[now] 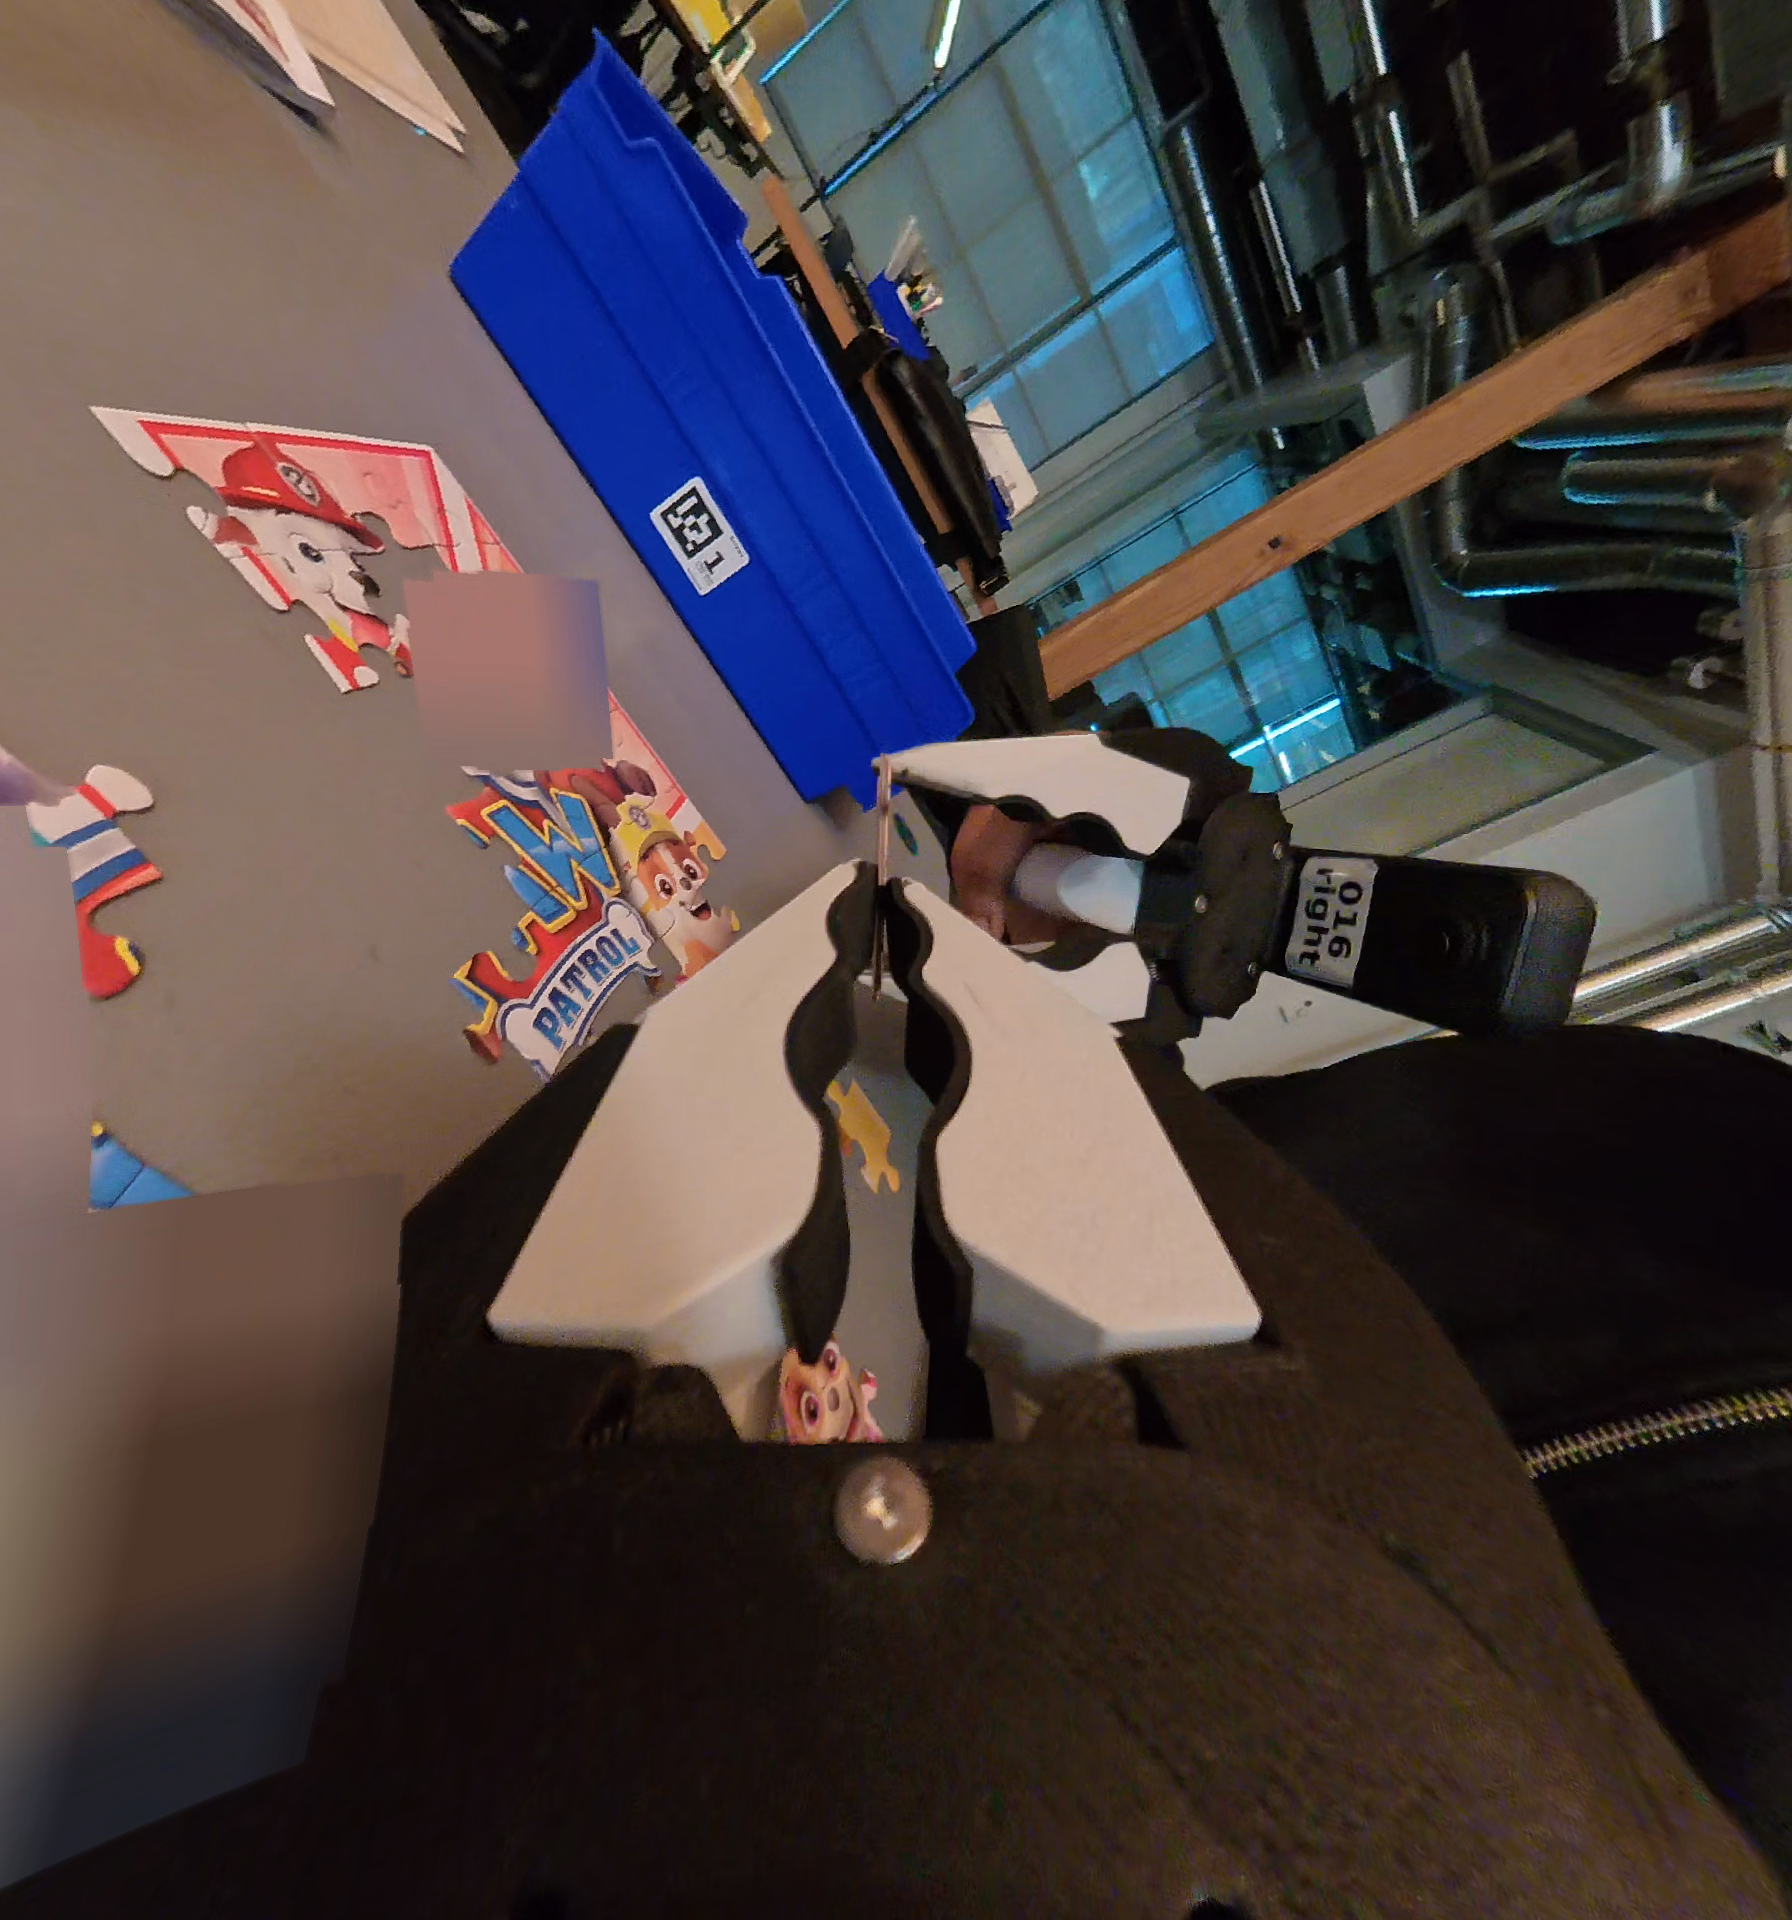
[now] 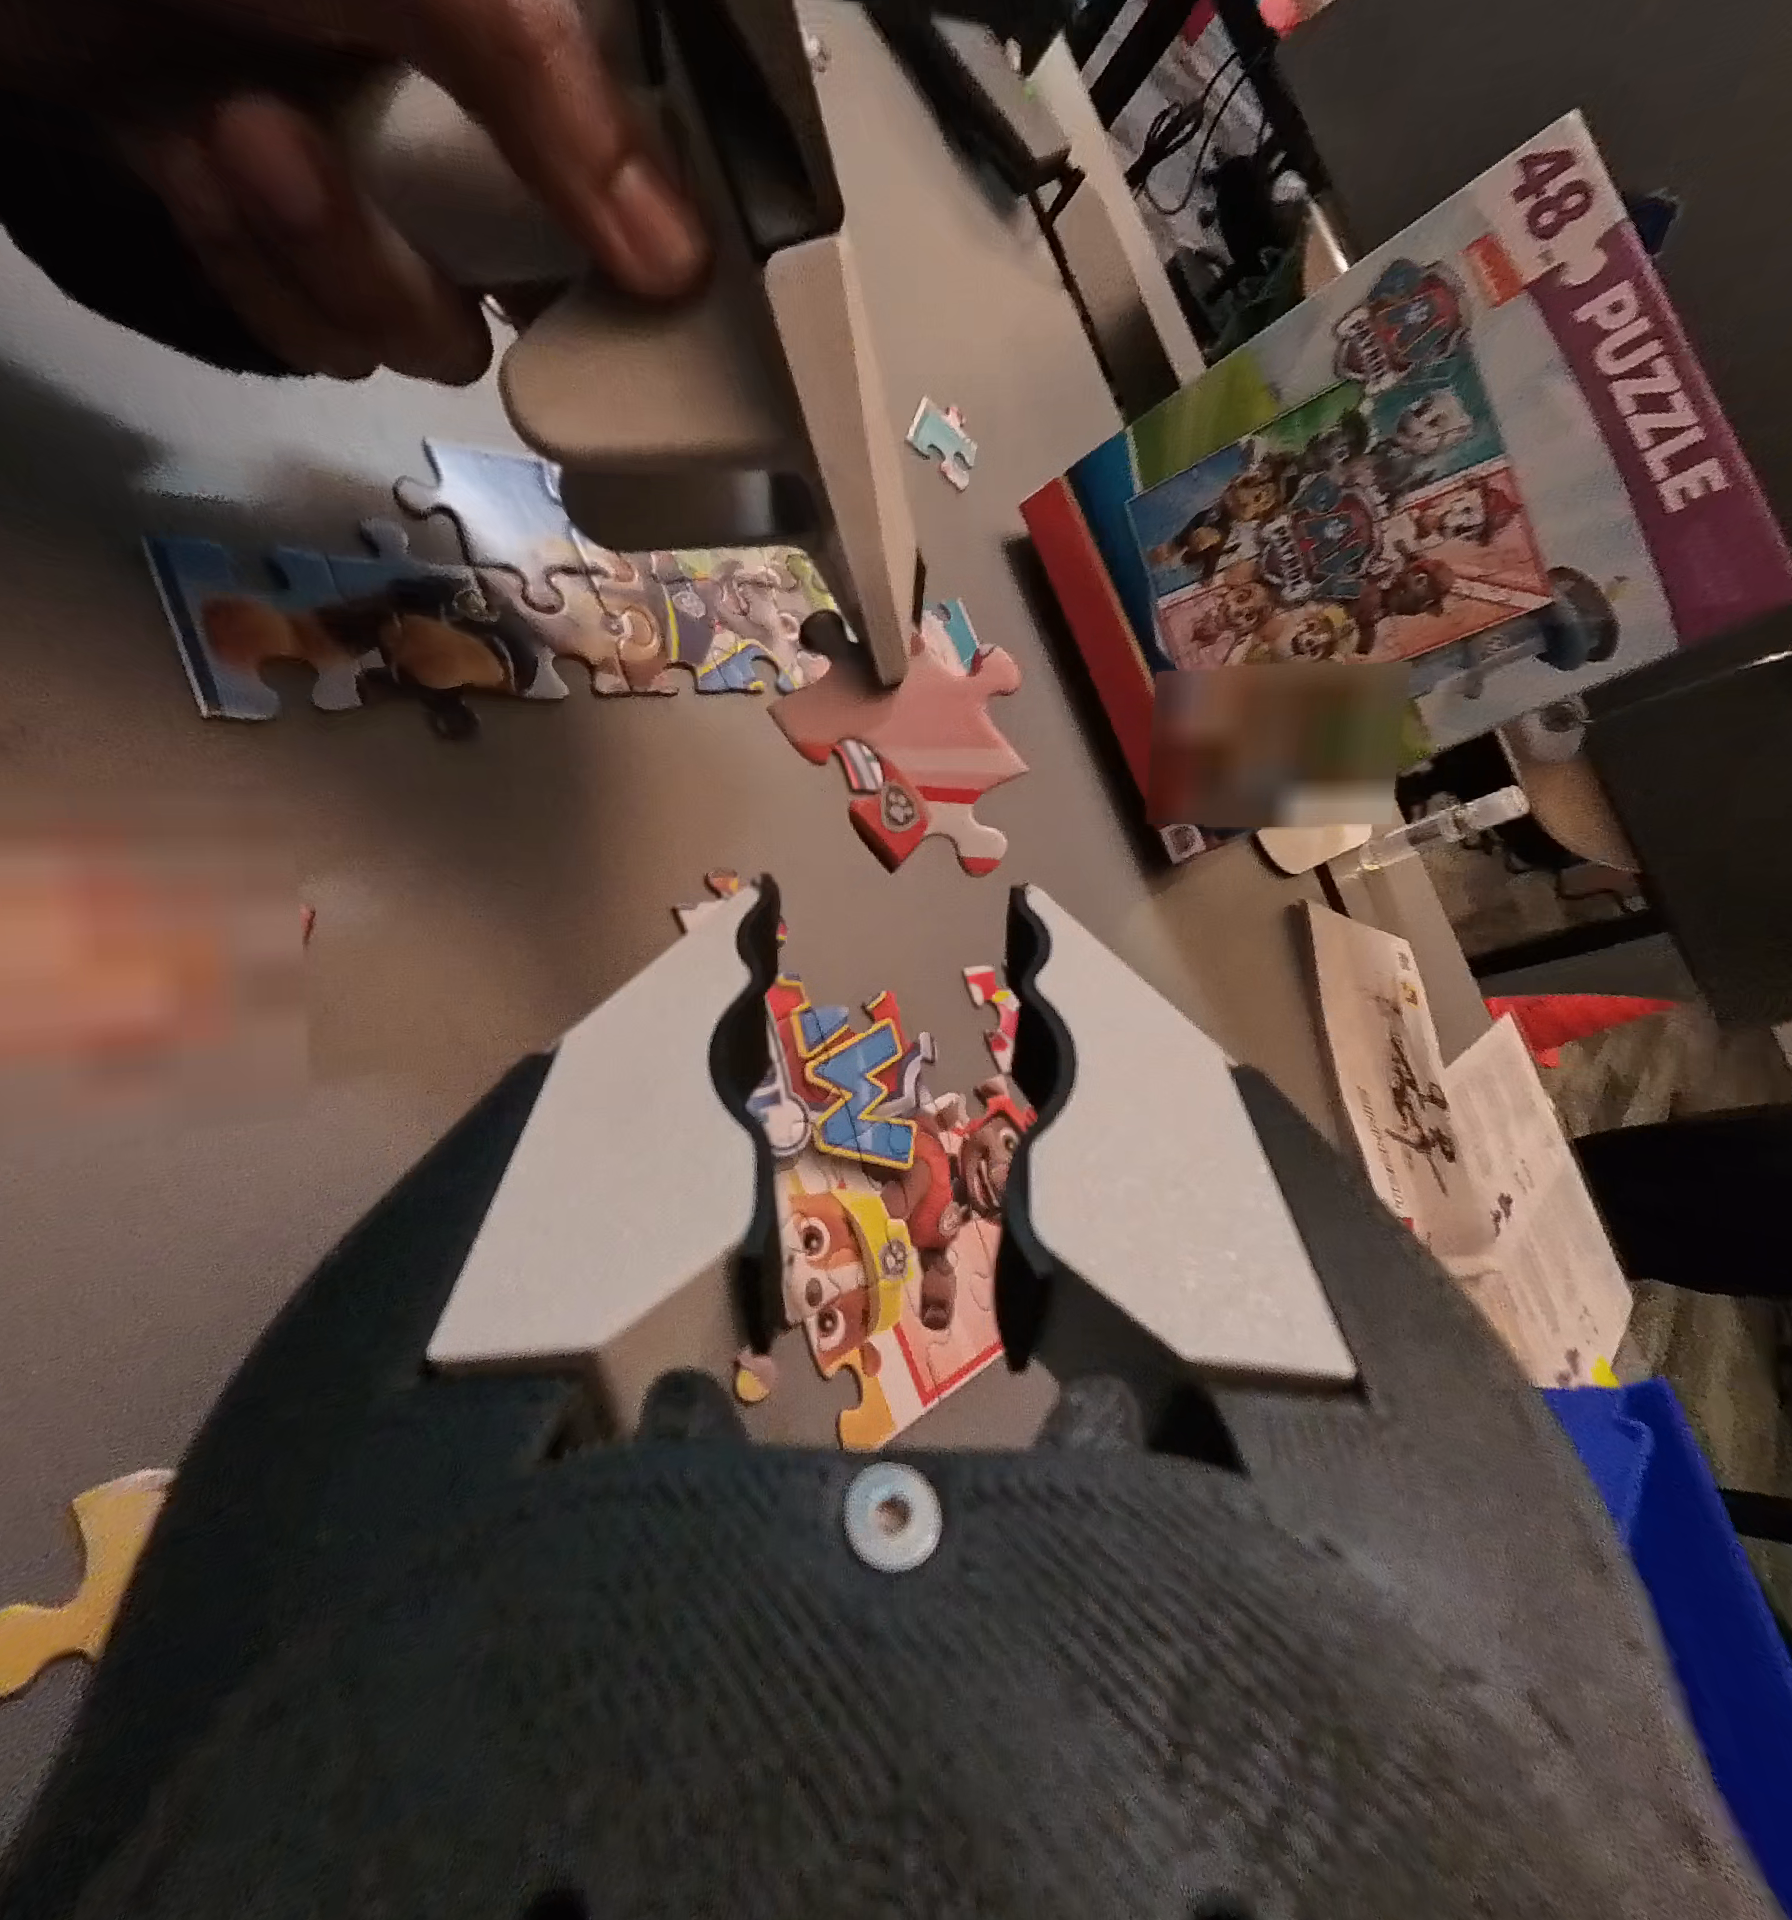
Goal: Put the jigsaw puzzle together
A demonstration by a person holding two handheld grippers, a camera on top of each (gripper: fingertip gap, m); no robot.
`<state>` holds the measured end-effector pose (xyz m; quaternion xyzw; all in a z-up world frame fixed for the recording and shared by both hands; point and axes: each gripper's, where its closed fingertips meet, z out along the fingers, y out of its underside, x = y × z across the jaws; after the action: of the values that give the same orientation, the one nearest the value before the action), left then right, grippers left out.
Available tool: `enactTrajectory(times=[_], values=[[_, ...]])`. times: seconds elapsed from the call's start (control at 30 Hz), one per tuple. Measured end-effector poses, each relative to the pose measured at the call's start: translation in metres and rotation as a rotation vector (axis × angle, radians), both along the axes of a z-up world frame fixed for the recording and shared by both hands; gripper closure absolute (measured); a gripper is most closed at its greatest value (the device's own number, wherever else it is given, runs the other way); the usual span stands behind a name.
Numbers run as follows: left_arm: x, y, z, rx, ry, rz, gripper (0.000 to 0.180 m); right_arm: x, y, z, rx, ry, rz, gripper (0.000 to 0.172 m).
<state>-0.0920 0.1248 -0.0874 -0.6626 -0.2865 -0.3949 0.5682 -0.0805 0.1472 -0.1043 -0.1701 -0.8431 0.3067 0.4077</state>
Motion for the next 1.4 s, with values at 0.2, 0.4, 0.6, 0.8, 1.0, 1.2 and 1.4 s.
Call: enactTrajectory(times=[0.2,0.4,0.6,0.8,1.0,1.2,1.4], values=[[0.008,-0.003,-0.01,-0.08,0.048,-0.036,0.18,0.001,-0.007,-0.005,0.004,-0.03,0.047,0.128],[0.012,-0.001,-0.013,-0.087,0.044,-0.056,0.18,0.002,-0.007,-0.012,0.03,-0.038,0.045,0.146],[0.01,0.0,-0.011,-0.073,0.049,-0.046,0.179,0.003,-0.004,-0.01,-0.021,-0.053,0.032,0.147],[-0.002,-0.001,-0.015,-0.104,0.094,0.018,0.153,-0.001,0.013,-0.016,-0.031,-0.074,-0.027,0.147],[-0.011,0.0,-0.023,-0.153,0.158,0.048,0.154,-0.01,0.045,-0.025,-0.038,-0.11,-0.122,0.147],[-0.013,0.01,-0.031,-0.188,0.195,0.011,0.154,-0.024,0.093,-0.019,-0.048,-0.071,-0.283,0.148],[-0.023,0.018,-0.037,-0.24,0.277,-0.007,0.153,-0.041,0.098,-0.014,-0.117,-0.063,-0.287,0.147]])
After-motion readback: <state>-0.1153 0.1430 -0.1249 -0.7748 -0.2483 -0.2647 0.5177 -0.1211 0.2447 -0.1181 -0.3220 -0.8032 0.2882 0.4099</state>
